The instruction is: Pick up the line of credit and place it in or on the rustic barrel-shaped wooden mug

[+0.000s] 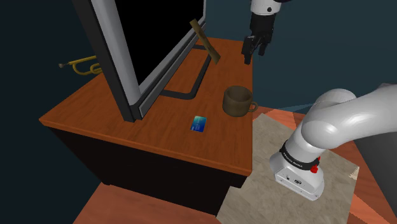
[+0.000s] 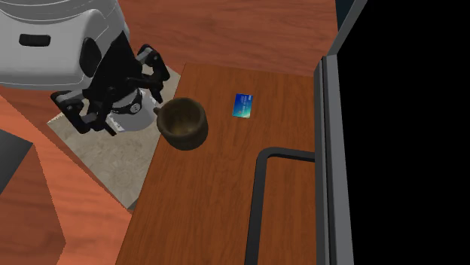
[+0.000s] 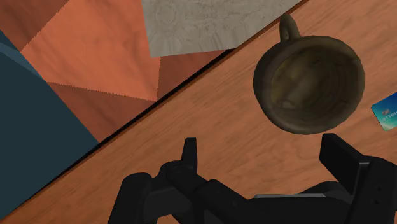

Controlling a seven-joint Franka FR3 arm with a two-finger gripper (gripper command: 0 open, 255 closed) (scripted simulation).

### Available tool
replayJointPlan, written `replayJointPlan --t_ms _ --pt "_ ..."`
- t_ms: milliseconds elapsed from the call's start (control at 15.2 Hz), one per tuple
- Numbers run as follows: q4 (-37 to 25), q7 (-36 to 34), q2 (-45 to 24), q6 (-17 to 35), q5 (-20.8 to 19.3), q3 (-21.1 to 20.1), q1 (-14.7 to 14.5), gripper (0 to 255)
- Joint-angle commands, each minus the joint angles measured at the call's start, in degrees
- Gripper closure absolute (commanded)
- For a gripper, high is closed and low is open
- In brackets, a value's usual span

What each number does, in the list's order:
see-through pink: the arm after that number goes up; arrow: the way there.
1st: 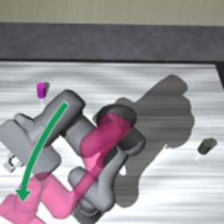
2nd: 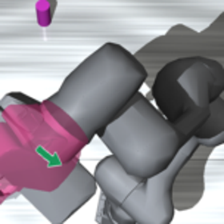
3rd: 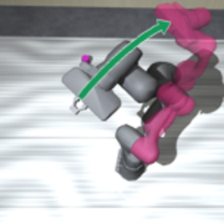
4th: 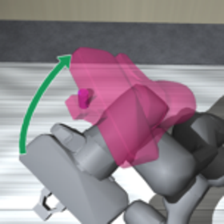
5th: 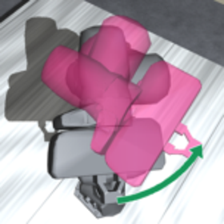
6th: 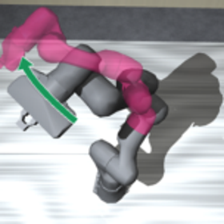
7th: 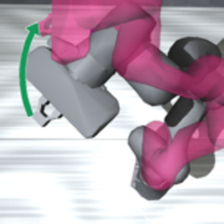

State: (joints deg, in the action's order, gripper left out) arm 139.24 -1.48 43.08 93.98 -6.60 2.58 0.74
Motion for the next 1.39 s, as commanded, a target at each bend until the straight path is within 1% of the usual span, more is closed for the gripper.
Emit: replayJointPlan --t_ms 0,330,660,990,1188,1320 --pt "0.0 0.0 0.0 0.0 0.0 0.0 0.0 0" --pt "7.6 -16.7 3.3 5.3 5.4 -7.8 0.8 0" --pt "11.9 -33.7 2.3 12.1 11.3 -16.7 1.2 0" --pt "12.5 -50.9 -3.5 20.1 15.9 -26.6 2.8 0" --pt "11.2 -61.6 -9.0 25.2 17.1 -32.7 5.1 0" --pt "9.6 -69.0 -13.4 28.5 16.8 -37.0 7.4 0"
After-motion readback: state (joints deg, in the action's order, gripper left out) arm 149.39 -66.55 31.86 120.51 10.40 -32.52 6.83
